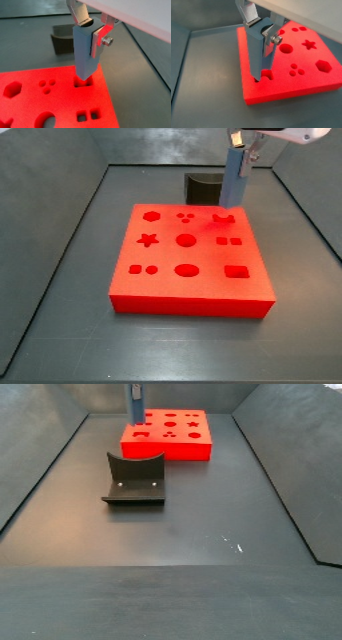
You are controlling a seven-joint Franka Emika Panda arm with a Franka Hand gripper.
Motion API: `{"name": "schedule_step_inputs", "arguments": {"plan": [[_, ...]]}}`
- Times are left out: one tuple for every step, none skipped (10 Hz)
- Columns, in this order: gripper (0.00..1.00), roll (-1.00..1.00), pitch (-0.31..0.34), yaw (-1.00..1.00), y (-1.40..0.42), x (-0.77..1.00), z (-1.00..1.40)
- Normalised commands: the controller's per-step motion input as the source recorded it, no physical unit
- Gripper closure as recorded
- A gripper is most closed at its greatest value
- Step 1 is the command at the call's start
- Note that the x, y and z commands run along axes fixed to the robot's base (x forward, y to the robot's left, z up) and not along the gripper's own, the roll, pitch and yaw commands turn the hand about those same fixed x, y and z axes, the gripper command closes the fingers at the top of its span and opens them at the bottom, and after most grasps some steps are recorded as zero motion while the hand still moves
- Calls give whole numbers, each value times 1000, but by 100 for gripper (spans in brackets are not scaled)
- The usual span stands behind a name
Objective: Insert the arch object.
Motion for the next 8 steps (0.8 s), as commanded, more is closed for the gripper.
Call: {"name": "schedule_step_inputs", "arguments": {"plan": [[100, -36, 0, -891, 0, 189, -157], [100, -27, 0, -920, 0, 154, -177], [100, -3, 0, -963, 0, 97, -226], [100, 0, 0, -989, 0, 34, -177], [100, 0, 10, -966, -29, 0, -20], [100, -1, 0, -943, -66, 0, 0], [100, -20, 0, -937, -60, 77, 0], [100, 0, -3, -831, -37, 177, 0]]}}
